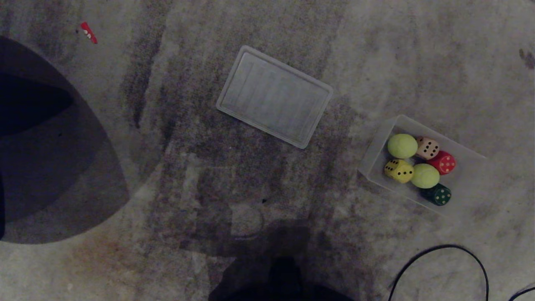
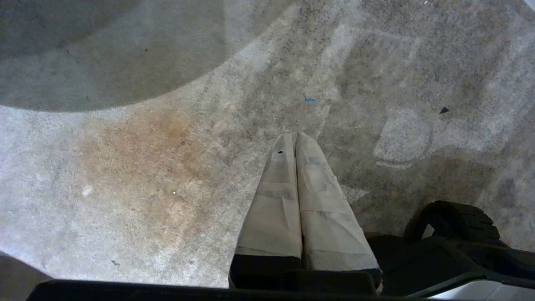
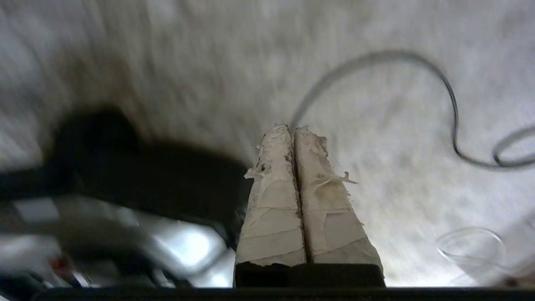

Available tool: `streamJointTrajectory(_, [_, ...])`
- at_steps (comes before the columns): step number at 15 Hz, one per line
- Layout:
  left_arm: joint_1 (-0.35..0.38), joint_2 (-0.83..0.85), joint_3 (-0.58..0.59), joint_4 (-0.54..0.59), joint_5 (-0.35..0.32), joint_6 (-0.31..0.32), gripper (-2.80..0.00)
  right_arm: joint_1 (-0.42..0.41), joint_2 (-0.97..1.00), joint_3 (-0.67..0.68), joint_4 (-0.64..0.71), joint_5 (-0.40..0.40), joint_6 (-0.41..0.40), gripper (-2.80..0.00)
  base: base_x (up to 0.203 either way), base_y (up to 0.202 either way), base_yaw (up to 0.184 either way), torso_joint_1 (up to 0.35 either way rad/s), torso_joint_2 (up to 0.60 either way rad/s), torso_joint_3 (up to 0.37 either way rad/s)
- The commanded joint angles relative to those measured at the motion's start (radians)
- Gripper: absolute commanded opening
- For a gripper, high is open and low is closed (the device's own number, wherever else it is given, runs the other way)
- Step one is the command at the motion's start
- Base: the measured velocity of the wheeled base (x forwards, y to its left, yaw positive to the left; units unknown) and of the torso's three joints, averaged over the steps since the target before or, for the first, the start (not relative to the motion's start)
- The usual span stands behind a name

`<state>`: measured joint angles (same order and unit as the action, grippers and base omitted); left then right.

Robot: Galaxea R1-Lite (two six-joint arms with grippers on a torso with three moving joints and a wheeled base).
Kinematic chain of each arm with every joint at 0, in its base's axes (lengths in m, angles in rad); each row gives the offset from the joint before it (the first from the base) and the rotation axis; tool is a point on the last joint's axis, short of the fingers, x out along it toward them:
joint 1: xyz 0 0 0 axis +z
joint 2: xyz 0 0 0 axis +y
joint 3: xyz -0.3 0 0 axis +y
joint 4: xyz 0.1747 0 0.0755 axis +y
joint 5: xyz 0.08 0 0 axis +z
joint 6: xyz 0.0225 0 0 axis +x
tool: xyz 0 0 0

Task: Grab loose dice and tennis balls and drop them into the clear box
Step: Close the lid

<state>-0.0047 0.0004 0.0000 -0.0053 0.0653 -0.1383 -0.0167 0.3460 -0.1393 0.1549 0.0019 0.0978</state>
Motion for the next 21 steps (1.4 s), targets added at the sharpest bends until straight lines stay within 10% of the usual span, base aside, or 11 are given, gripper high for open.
streamJointTrajectory(1, [0.000,0.001,0.002,-0.001,0.001,-0.001,-2.80,0.014,-0.283,0.014,0.100,0.000,-0.030,-2.80,0.000,0.000,0.000,0.000,0.00,0.000])
streamJointTrajectory(21, [0.000,0.001,0.002,-0.001,0.001,0.002,-2.80,0.024,-0.346,0.090,-0.035,-0.017,-0.018,-2.80,0.000,0.000,0.000,0.000,0.00,0.000])
